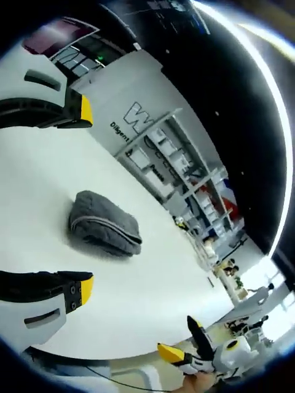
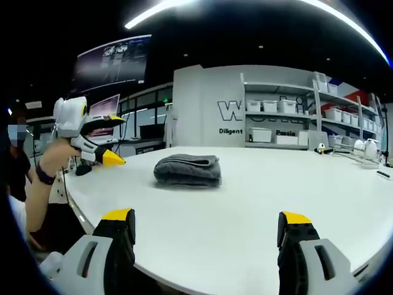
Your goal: Open the folded towel by lifting each exposed corner and separating the folded layers until the towel lies flat within the target outline without major curled edges
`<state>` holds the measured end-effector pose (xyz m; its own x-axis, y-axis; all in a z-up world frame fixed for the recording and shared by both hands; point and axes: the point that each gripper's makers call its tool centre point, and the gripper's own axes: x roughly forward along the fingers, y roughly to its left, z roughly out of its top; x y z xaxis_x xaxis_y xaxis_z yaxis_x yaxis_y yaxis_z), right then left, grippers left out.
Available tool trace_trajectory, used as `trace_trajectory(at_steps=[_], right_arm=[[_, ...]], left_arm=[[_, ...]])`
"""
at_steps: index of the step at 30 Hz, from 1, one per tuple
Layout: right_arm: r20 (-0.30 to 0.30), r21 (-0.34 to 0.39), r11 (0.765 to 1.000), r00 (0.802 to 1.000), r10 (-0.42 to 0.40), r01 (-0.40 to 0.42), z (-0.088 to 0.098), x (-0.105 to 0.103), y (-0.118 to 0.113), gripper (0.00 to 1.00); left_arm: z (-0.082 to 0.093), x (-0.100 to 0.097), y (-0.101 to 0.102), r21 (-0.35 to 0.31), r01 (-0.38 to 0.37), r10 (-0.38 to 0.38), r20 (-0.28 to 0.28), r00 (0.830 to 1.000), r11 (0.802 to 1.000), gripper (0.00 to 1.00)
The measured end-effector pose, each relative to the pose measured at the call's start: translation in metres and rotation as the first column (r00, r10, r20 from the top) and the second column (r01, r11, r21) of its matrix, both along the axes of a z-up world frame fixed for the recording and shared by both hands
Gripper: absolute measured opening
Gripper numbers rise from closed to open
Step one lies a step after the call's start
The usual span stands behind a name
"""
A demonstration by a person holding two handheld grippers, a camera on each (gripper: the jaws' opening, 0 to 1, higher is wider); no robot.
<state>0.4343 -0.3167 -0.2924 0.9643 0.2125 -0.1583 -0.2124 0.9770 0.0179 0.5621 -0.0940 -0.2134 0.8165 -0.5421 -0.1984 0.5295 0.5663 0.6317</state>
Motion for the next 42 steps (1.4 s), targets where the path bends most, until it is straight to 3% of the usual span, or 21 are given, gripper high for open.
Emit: trace_trajectory(at_steps=[6,25,30,42], right_arm=[[-0.001,0.001,1.000,1.000,-0.001,0.001,-0.001,-0.001,-0.001,0.98],[-0.004,0.002,1.000,1.000,-0.001,0.001,-0.002,-0.003,-0.003,0.98],[-0.003,0.002,1.000,1.000,-0.001,0.001,-0.001,-0.003,-0.003,0.98],[-0.010,-0.004,1.000,1.000,0.002,-0.002,-0.002,-0.002,-0.001,0.98]], left_arm=[[-0.002,0.005,-0.010,0.091,0.001,-0.002,0.013,1.000,0.996,0.94],[0.002,0.018,-0.027,0.236,-0.001,-0.010,0.045,0.999,0.972,0.95],[0.000,0.027,-0.025,0.318,-0.040,0.012,0.089,0.996,0.947,0.95],[-0.012,0.036,-0.031,0.414,-0.039,0.003,0.089,0.996,0.910,0.94]])
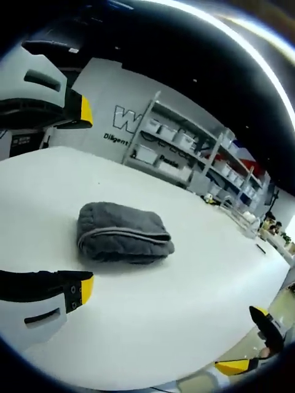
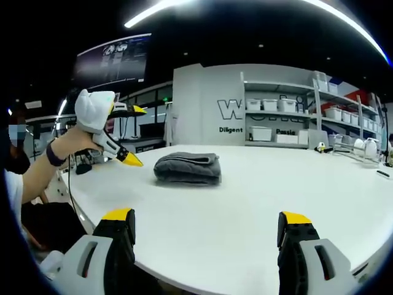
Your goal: Open the folded towel by lifting each exposed corner and separating the folded layers until the towel lies flat within the target outline without major curled edges
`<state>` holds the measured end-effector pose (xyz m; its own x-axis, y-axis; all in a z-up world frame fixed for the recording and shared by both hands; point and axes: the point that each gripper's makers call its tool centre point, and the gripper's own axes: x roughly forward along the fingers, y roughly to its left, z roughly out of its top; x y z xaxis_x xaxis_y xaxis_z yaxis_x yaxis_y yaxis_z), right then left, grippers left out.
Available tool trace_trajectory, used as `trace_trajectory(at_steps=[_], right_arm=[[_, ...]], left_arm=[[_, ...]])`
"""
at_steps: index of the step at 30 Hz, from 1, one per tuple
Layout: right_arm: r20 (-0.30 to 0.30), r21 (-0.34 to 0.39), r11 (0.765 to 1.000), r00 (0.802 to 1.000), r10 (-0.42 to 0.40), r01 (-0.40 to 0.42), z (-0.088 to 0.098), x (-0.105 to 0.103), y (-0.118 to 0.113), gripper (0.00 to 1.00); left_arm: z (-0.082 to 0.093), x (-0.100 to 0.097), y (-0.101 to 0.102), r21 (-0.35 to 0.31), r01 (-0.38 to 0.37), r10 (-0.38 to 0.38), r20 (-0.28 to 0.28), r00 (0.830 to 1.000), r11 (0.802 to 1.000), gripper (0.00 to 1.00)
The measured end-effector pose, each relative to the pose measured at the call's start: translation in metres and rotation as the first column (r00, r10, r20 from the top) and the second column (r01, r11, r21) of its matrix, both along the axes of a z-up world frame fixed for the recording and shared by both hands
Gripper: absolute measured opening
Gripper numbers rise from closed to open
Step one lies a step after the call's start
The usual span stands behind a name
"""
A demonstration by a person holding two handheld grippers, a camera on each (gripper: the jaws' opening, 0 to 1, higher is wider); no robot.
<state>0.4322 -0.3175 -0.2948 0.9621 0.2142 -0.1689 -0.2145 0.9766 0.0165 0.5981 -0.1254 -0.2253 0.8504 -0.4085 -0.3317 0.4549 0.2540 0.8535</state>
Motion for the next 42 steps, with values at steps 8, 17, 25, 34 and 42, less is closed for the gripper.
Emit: trace_trajectory(at_steps=[8,17,25,34,42], right_arm=[[-0.005,0.003,1.000,1.000,-0.005,0.005,-0.002,0.000,-0.002,0.98],[-0.004,0.004,1.000,1.000,-0.004,0.004,-0.002,-0.001,-0.002,0.98],[-0.002,0.007,1.000,1.000,-0.003,0.003,-0.002,-0.001,-0.003,0.98],[-0.001,0.011,1.000,1.000,-0.005,0.005,-0.002,-0.002,-0.004,0.98],[-0.001,0.014,1.000,1.000,-0.008,0.008,-0.003,-0.003,-0.006,0.98]], left_arm=[[-0.006,-0.007,-0.014,0.036,0.026,-0.027,0.023,0.999,0.999,0.93],[-0.014,-0.009,-0.031,0.088,0.047,-0.052,0.053,0.997,0.995,0.93],[-0.019,-0.009,-0.045,0.107,0.065,-0.073,0.075,0.995,0.992,0.91],[-0.023,-0.003,-0.060,0.117,0.088,-0.098,0.087,0.991,0.989,0.90],[-0.028,0.003,-0.071,0.097,0.098,-0.106,0.073,0.992,0.990,0.89]])
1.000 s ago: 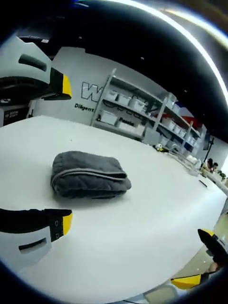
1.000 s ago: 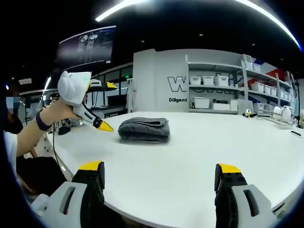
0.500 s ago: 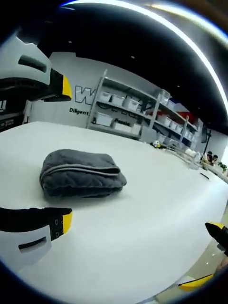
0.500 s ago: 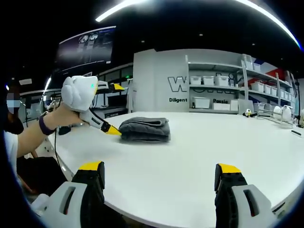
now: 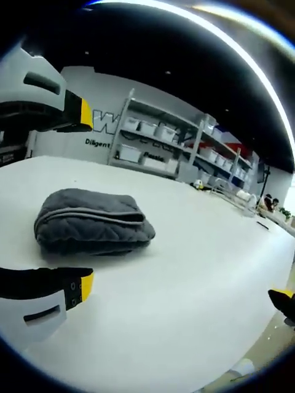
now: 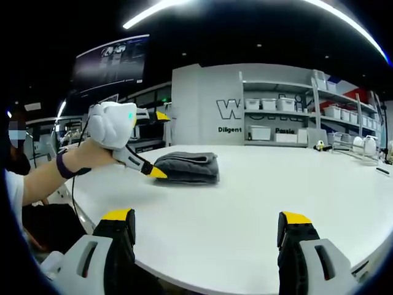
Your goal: Open the folded towel by lifting each exposed corner and separating the folded layers until the towel lies flat within the target outline without major curled edges
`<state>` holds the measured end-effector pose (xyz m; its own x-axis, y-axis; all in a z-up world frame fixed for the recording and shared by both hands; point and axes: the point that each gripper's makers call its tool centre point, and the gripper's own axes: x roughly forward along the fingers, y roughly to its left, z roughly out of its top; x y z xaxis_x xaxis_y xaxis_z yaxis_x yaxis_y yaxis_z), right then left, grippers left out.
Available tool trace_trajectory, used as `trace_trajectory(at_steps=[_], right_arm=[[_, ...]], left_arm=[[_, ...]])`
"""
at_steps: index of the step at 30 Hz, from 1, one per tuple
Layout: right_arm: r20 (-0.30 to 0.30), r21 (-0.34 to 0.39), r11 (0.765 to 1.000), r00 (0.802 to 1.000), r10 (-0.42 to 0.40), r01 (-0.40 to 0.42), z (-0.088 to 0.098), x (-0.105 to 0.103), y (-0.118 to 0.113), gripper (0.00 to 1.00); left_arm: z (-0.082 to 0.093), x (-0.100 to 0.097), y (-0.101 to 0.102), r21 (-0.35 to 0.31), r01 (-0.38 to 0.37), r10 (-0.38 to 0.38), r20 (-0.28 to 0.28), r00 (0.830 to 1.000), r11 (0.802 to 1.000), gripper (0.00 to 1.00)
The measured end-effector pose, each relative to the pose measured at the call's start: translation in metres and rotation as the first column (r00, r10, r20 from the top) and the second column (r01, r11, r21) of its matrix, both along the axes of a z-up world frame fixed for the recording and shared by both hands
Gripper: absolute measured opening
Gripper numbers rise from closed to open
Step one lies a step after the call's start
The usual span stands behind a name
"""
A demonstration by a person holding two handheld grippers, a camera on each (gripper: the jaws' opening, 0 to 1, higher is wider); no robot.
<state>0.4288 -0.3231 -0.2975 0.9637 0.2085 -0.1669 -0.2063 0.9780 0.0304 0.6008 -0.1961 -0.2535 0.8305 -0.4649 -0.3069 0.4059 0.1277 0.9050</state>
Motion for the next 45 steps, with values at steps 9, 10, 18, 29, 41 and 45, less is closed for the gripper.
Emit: trace_trajectory(at_steps=[9,10,18,29,41,45], right_arm=[[-0.002,0.001,1.000,1.000,0.002,-0.002,-0.001,0.000,0.000,0.98],[-0.002,0.002,1.000,1.000,0.002,-0.002,-0.001,0.000,-0.001,0.98],[-0.003,0.008,1.000,1.000,-0.010,0.010,-0.002,0.000,-0.006,0.98],[-0.005,0.010,1.000,1.000,-0.008,0.008,-0.003,0.001,-0.007,0.98],[-0.003,0.006,1.000,1.000,-0.010,0.010,-0.002,0.000,-0.006,0.98],[-0.002,0.006,1.000,1.000,-0.014,0.014,-0.001,0.000,-0.006,0.98]], left_arm=[[-0.006,0.006,-0.015,-0.127,0.005,-0.018,-0.105,0.994,0.992,0.86],[-0.006,0.007,-0.017,-0.147,0.005,-0.023,-0.119,0.993,0.989,0.86],[-0.015,0.010,-0.027,-0.316,-0.034,-0.060,-0.284,0.957,0.948,0.85],[-0.021,0.016,-0.037,-0.430,-0.066,-0.112,-0.375,0.920,0.900,0.83],[-0.017,0.034,-0.047,-0.543,-0.105,-0.129,-0.375,0.918,0.833,0.78],[-0.021,0.040,-0.048,-0.545,-0.112,-0.121,-0.374,0.920,0.831,0.76]])
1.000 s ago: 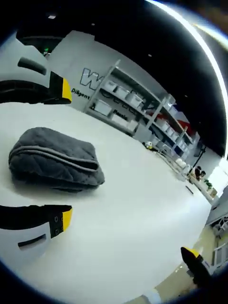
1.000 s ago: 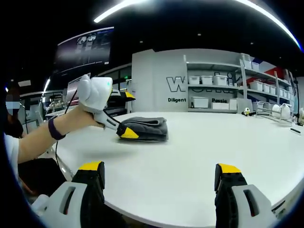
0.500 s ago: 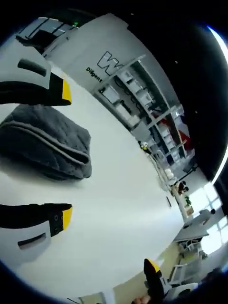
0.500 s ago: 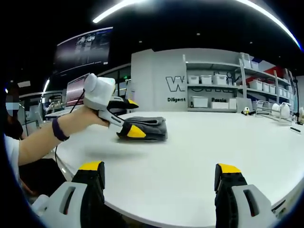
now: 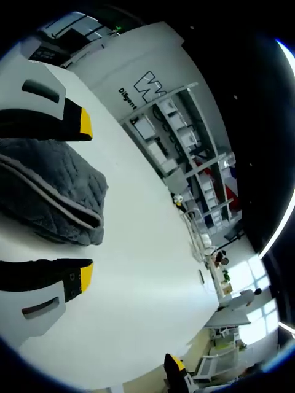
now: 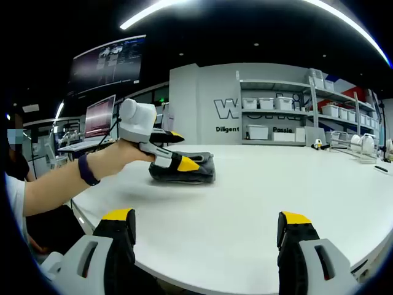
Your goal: Open the folded towel by lifting each exposed corner and separating the folded layers until the towel lies flat within the target outline without major curled edges
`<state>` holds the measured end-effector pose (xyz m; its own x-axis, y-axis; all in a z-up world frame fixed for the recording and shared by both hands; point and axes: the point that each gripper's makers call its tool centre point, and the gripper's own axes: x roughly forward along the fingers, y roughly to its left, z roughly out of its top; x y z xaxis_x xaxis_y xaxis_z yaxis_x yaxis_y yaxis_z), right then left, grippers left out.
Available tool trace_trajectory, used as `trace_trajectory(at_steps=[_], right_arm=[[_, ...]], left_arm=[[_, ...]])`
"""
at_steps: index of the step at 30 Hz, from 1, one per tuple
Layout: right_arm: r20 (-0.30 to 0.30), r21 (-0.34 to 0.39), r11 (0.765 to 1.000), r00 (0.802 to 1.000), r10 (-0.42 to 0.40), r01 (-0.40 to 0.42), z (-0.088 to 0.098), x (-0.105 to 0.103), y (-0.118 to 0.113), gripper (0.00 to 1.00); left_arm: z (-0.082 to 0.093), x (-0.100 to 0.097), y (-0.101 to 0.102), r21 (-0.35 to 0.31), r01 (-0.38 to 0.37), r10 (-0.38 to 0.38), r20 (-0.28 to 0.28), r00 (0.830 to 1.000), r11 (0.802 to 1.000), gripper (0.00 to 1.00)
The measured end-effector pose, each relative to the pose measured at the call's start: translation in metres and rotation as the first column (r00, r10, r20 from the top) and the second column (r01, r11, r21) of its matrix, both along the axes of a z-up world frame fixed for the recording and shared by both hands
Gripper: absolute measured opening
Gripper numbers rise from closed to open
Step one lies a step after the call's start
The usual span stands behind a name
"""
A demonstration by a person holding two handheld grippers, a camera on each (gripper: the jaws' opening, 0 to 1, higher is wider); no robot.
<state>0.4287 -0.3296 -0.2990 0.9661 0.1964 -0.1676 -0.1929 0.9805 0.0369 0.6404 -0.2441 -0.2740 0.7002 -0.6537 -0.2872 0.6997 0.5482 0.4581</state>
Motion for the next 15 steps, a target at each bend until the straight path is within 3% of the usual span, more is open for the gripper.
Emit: trace_trajectory(at_steps=[5,15], right_arm=[[0.002,-0.001,1.000,1.000,0.000,0.000,0.001,0.000,0.000,0.98],[-0.002,0.004,1.000,1.000,-0.009,0.009,-0.002,-0.001,-0.007,0.98]], left_arm=[[-0.008,0.002,-0.005,0.001,0.002,-0.001,-0.008,1.000,1.000,0.72],[-0.013,0.006,-0.020,0.033,0.002,-0.003,0.040,0.999,0.999,0.67]])
